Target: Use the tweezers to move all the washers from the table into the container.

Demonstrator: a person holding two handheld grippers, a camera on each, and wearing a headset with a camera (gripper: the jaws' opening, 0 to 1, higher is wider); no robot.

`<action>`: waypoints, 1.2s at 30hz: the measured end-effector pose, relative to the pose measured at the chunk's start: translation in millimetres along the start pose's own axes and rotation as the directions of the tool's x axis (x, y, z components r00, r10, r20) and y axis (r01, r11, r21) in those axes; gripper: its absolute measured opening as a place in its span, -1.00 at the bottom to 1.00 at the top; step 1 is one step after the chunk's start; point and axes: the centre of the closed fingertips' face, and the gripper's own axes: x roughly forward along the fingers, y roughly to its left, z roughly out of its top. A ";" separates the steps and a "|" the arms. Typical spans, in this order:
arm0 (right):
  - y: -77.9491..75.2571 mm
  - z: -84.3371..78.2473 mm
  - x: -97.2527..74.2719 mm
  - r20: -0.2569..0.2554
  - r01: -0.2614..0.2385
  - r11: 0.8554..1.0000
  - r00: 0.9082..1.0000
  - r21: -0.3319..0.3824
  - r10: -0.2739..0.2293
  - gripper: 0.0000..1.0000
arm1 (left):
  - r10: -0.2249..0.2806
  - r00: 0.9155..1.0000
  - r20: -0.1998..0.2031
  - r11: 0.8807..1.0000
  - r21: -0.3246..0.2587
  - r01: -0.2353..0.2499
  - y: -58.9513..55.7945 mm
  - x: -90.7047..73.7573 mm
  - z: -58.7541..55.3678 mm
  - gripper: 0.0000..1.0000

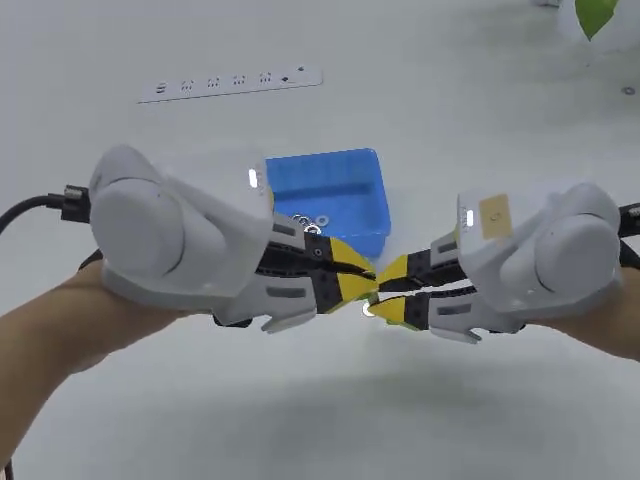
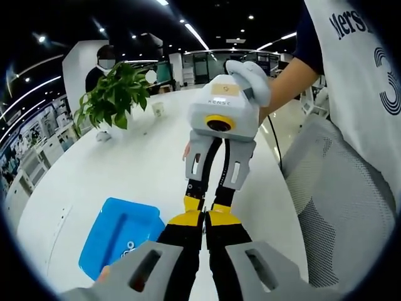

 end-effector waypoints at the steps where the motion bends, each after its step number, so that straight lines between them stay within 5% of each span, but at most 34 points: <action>1: -0.1 -0.2 0.6 0.000 0.001 1.000 1.000 -0.002 -0.001 -0.78 | -0.001 1.000 -0.003 1.000 -0.002 0.001 0.1 0.2 -0.8 -0.89; 15: 0.6 -1.5 5.5 -0.008 -0.011 1.000 1.000 0.014 0.011 -0.78 | -0.001 1.000 -0.015 1.000 -0.022 0.001 1.6 -0.2 -5.0 -0.89; 22: -0.3 -9.2 5.5 -0.050 -0.009 1.000 0.999 -0.008 0.008 -0.79 | -0.004 1.000 -0.020 0.999 -0.034 0.004 5.6 2.1 -3.3 -0.89; 29: -3.4 1.2 2.3 0.026 -0.038 0.997 0.999 0.069 0.036 -0.77 | -0.027 0.999 -0.024 0.999 -0.042 0.026 7.4 2.3 -3.3 -0.89; 36: -2.0 0.7 7.5 0.011 -0.073 0.997 0.997 0.022 0.073 -0.79 | -0.034 0.999 -0.026 0.998 -0.048 0.033 11.5 4.1 -2.7 -0.89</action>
